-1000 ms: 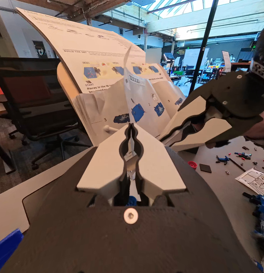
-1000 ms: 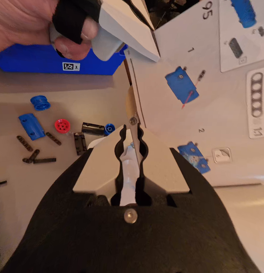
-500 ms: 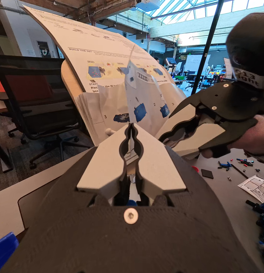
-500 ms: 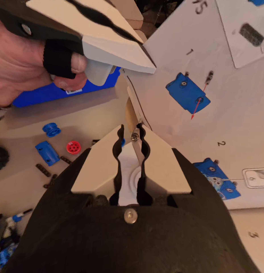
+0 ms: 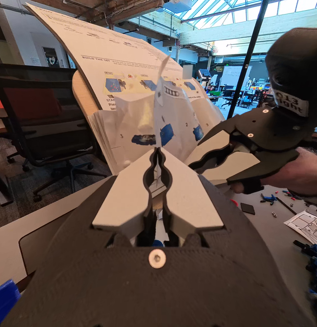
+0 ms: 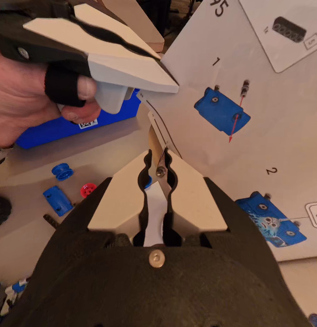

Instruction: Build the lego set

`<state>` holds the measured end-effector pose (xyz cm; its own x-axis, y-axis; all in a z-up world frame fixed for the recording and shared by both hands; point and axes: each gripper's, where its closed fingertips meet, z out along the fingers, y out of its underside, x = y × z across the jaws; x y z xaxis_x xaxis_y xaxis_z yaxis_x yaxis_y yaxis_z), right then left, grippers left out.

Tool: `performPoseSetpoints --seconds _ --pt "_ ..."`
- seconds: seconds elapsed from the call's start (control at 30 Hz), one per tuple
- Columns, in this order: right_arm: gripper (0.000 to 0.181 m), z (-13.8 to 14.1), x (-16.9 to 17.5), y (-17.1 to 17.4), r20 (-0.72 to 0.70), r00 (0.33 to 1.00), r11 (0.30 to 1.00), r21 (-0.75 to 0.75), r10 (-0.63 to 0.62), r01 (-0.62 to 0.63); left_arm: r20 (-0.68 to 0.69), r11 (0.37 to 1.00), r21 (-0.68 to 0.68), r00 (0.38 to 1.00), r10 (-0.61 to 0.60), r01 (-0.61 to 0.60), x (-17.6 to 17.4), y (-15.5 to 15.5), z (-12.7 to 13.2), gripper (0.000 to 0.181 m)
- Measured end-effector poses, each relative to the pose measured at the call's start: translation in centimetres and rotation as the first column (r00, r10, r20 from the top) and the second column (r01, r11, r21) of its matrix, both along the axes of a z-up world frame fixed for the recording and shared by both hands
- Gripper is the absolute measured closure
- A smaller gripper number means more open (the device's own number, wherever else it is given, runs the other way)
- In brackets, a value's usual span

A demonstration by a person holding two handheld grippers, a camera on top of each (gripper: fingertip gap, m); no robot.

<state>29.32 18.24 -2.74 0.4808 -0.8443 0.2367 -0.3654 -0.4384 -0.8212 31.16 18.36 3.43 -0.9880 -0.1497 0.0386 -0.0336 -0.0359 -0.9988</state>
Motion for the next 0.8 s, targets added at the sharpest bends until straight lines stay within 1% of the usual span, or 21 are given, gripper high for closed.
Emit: performPoseSetpoints --seconds 0.07,0.1,0.13,0.23,0.4,0.63,0.8 --pt "0.174 0.1 0.4 0.2 0.000 1.000 1.000 0.006 0.002 -0.002 -0.003 1.000 -0.001 1.000 -0.001 0.001 0.0 0.0 0.0 0.181" --pt "0.179 0.1 0.5 0.3 0.004 1.000 1.000 -0.010 0.007 -0.007 -0.005 1.000 -0.003 1.000 0.002 -0.002 0.1 0.0 0.0 0.181" --pt "0.181 -0.1 0.4 0.4 0.003 1.000 1.000 -0.020 0.020 -0.020 -0.008 1.000 -0.005 1.000 0.005 -0.005 0.2 0.0 0.0 0.181" --pt "0.181 -0.8 0.1 0.9 -0.012 0.998 0.997 -0.042 0.068 -0.069 -0.014 1.000 -0.010 1.000 0.007 -0.007 0.4 0.1 0.0 0.181" --pt "0.181 -0.9 -0.3 1.0 0.049 0.992 0.992 -0.068 0.113 -0.109 -0.017 1.000 0.012 1.000 0.020 -0.020 0.8 0.3 -0.6 0.181" --pt "0.181 -0.5 -0.4 1.0 0.114 0.987 0.993 -0.032 0.113 -0.110 -0.068 1.000 0.014 0.997 0.027 -0.026 2.0 0.5 -1.8 0.181" --pt "0.181 -0.2 -0.3 0.9 0.126 0.988 0.994 0.045 0.088 -0.095 -0.091 0.999 0.027 0.996 0.024 -0.022 2.4 0.3 -2.8 0.181"
